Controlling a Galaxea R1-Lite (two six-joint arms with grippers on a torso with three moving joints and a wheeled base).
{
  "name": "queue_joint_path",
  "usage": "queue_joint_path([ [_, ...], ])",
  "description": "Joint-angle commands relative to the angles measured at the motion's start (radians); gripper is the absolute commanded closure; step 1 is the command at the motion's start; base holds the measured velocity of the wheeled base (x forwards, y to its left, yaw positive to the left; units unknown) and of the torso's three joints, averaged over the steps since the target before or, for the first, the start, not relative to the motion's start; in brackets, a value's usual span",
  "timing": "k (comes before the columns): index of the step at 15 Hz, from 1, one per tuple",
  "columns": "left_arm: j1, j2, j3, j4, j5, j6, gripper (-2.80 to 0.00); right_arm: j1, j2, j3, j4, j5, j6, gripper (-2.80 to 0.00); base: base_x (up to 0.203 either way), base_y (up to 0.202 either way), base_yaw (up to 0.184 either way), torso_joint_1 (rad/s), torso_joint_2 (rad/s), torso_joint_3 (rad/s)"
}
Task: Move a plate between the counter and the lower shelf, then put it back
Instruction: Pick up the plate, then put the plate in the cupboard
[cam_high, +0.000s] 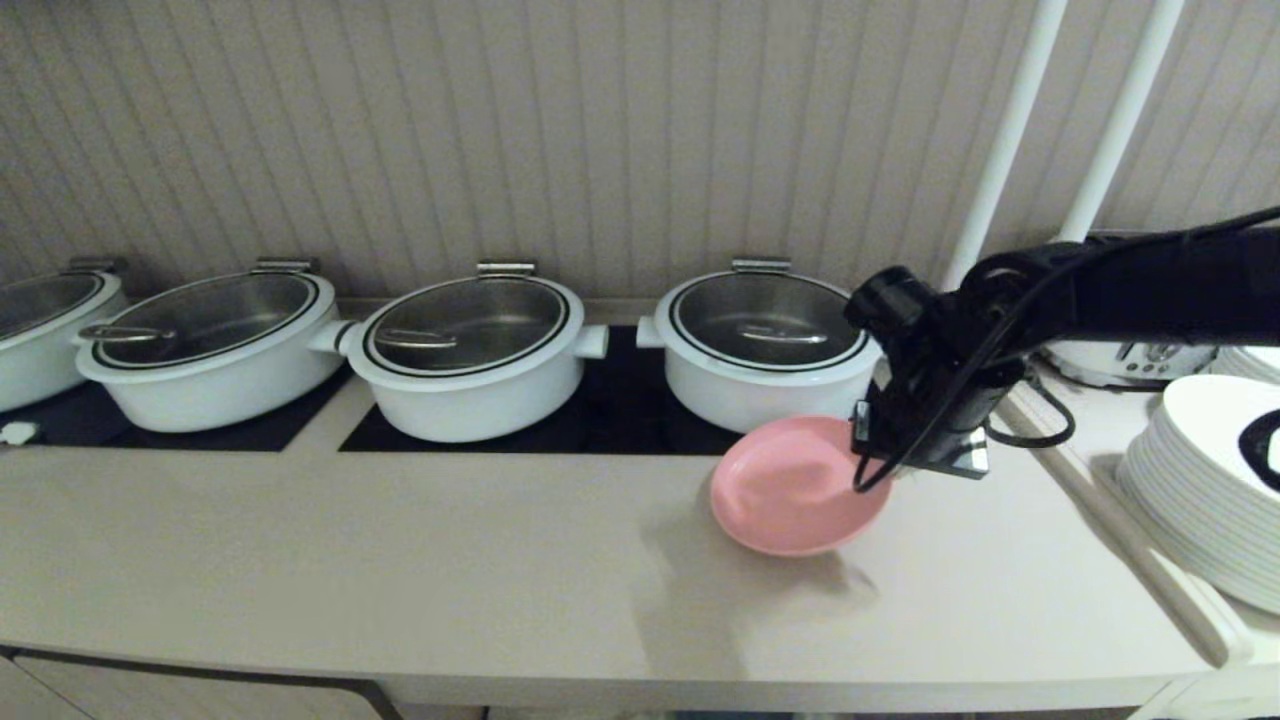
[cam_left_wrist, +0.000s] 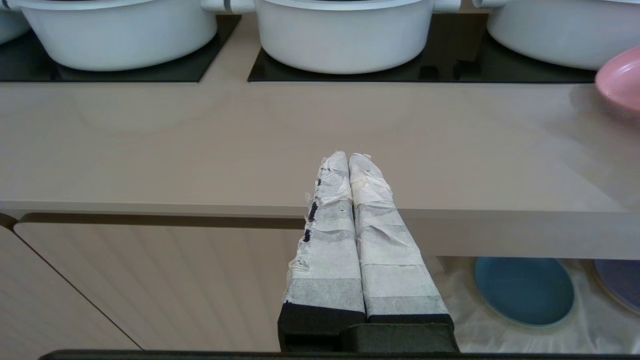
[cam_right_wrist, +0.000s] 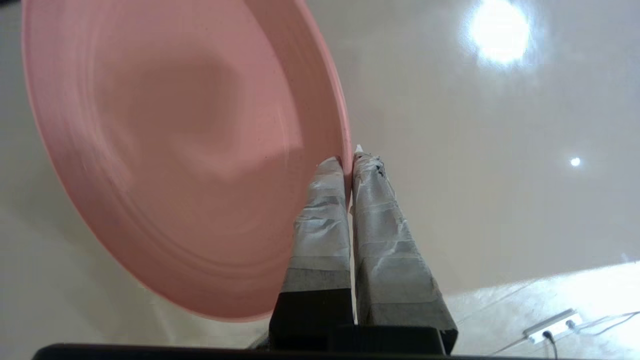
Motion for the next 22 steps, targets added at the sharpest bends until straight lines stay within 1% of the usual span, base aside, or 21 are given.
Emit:
queue_joint_path([
  [1, 0.000, 0.000, 0.000, 0.000, 0.000, 0.000, 0.00, -0.017, -0.059, 0.042, 0.001, 0.018, 0.003, 0.00, 0.000, 0.000, 0.000, 0.000, 0.00, 0.000],
  [6, 0.000, 0.000, 0.000, 0.000, 0.000, 0.000, 0.00, -0.055, -0.227, 0.248, -0.060, 0.129, -0.003, 0.00, 0.000, 0.000, 0.000, 0.000, 0.00, 0.000],
  [7, 0.000, 0.000, 0.000, 0.000, 0.000, 0.000, 0.00, -0.059, -0.260, 0.294, -0.075, 0.138, -0.005, 0.00, 0.000, 0.000, 0.000, 0.000, 0.00, 0.000],
  [10, 0.000, 0.000, 0.000, 0.000, 0.000, 0.000, 0.00, -0.073, -0.367, 0.410, -0.123, 0.145, -0.009, 0.00, 0.000, 0.000, 0.000, 0.000, 0.00, 0.000],
  [13, 0.000, 0.000, 0.000, 0.000, 0.000, 0.000, 0.00, -0.086, -0.467, 0.510, -0.156, 0.145, -0.033, 0.00, 0.000, 0.000, 0.000, 0.000, 0.00, 0.000],
  [22, 0.000, 0.000, 0.000, 0.000, 0.000, 0.000, 0.00, -0.092, -0.789, 0.787, -0.149, 0.141, -0.047, 0.00, 0.000, 0.000, 0.000, 0.000, 0.00, 0.000],
])
